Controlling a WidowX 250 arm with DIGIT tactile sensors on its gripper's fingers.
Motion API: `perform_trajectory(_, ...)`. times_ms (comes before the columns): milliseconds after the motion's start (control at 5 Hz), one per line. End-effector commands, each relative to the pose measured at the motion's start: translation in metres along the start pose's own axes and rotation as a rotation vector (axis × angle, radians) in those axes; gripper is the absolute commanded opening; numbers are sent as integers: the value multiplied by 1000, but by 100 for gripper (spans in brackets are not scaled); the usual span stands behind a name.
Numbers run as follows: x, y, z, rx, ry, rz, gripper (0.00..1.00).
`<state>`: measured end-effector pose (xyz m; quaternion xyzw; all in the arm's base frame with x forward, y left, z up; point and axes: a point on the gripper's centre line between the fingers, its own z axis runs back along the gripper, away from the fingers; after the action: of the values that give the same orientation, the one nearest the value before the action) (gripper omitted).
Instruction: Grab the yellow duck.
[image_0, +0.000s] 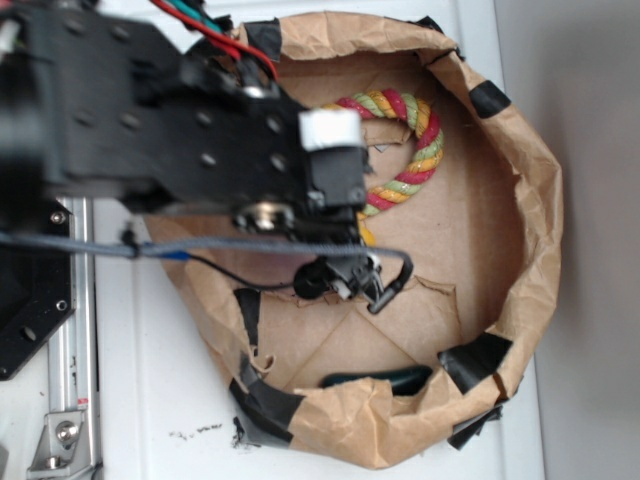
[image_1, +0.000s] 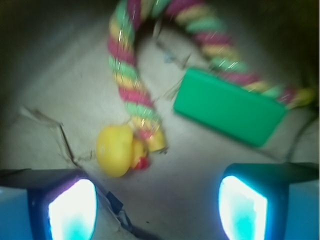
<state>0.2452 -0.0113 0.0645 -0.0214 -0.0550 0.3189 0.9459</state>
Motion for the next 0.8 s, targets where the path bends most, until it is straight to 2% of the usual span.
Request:
perform_trajectory(0,11,6,-7,-20,-28,23,100)
perform_trajectory(400,19,19,21,-89,-79,70,100)
perform_trajectory(600,24,23,6,-24,-50,95,100)
